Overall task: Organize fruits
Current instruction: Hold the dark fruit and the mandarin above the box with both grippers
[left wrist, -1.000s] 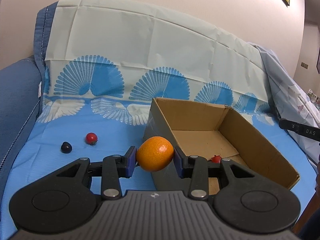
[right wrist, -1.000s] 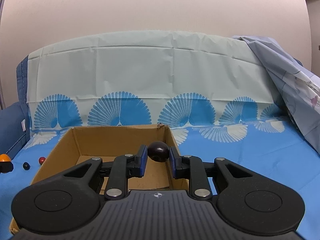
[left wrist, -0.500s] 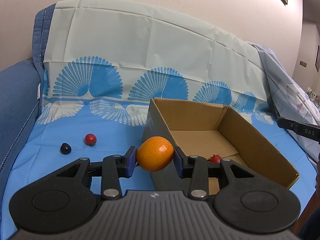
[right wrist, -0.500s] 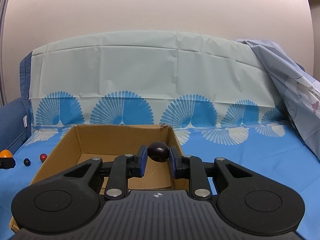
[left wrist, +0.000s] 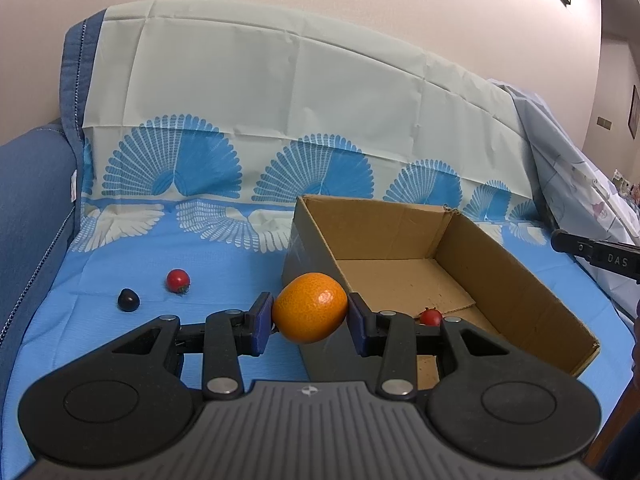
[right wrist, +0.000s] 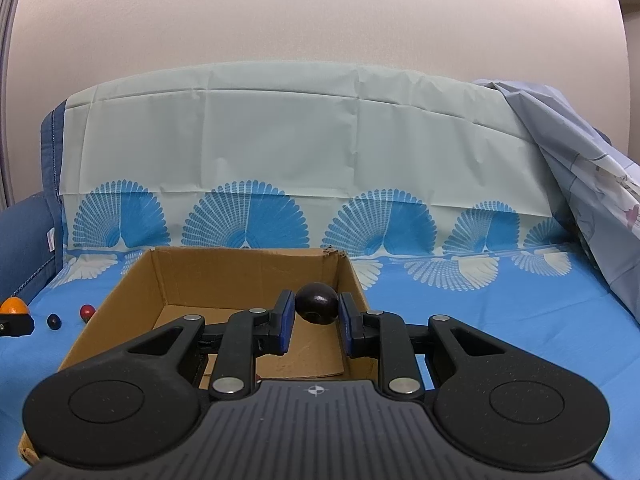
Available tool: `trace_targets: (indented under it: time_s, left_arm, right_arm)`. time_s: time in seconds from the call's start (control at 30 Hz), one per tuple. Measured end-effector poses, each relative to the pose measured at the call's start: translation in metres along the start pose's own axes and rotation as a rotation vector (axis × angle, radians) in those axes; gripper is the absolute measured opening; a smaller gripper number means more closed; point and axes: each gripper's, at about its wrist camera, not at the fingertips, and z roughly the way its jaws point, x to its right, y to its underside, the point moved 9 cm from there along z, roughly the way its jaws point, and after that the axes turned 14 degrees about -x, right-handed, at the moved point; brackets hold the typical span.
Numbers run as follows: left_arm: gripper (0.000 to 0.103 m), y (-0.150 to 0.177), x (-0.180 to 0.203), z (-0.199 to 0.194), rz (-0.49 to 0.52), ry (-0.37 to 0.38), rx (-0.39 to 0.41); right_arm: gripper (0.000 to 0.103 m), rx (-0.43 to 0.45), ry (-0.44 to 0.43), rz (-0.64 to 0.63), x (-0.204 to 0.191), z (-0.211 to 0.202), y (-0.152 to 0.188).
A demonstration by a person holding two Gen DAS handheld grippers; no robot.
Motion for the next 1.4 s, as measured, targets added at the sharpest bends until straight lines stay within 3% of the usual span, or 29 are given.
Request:
trace_targets:
  time_s: [0.3,0.67,1.4]
  left_arm:
    - [0.044,0.001,0.005,0.000,0.012,0.000,0.002]
    - [0.044,0.004,0.030,0.001,0.104,0.011,0.022]
    - [0.044,0.003,0.100,0.012,0.220,0.121,0.104]
  right_arm:
    - [0.025,-0.001,0.001,-0.010,-0.003,0.001,0.000]
    - [0.025,0.000,0.002,-0.027,-0.007,0.002,0.000]
    - [0.025,-0.023,0.006,-0.055,-0.019,0.019,-0.001]
